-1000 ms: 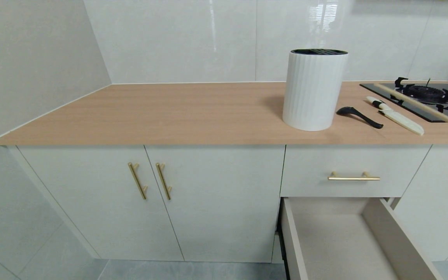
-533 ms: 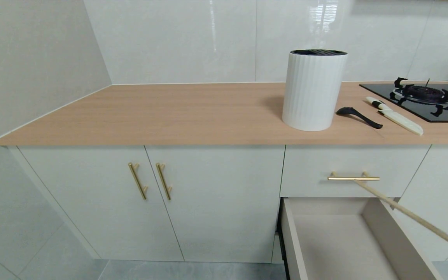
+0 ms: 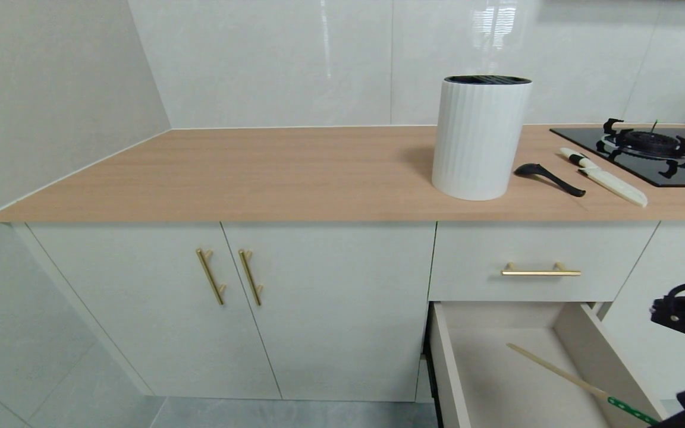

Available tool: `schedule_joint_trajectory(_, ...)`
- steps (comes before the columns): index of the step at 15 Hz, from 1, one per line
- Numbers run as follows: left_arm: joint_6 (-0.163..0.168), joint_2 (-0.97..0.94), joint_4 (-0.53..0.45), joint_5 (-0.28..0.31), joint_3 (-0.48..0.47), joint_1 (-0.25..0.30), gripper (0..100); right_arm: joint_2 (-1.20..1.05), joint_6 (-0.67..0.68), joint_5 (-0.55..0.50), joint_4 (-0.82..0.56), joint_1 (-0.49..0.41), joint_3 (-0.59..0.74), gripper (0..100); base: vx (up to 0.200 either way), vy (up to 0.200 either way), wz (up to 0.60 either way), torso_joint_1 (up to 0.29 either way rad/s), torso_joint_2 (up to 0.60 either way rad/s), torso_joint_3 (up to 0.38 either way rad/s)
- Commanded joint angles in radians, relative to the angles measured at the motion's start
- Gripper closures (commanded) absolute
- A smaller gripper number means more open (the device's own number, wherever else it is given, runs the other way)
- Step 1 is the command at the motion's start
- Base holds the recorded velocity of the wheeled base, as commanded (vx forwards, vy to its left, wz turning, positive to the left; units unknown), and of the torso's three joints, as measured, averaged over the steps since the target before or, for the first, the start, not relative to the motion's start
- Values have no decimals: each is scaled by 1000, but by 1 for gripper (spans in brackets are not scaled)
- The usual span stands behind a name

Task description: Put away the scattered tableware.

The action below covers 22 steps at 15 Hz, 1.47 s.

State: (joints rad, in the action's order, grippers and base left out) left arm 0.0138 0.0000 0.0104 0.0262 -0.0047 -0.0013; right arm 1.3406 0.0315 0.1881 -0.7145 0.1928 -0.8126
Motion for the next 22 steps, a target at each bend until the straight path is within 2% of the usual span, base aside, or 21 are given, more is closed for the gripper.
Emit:
schedule_joint_trajectory(1, 2, 2, 0, 0, 0, 0, 0, 170, 70, -4, 95, 1, 6, 100, 0, 0, 0, 0, 0, 0)
schedule_joint_trajectory(4, 0, 2, 0, 0, 0, 0, 0, 232, 84, -6, 199, 1, 3, 100, 0, 0, 0, -7, 30, 22)
schedule_joint_trajectory(8, 0, 2, 0, 0, 0, 0, 0, 313, 131, -24, 320, 1, -28, 100, 0, 0, 0, -84, 348, 262)
schedule_joint_trajectory(14, 0, 2, 0, 0, 0, 0, 0, 387, 145, -32, 331, 1, -146, 100, 0, 0, 0, -48, 383, 323)
schedule_joint_trajectory(19, 0, 2, 0, 0, 0, 0, 0, 474, 148, -36, 372, 1, -195, 100, 0, 0, 0, -3, 35, 28)
schedule_joint_trajectory(22, 2, 2, 0, 0, 0, 0, 0, 586, 148, -102, 412, 31, -192, 100, 0, 0, 0, 0, 0, 0)
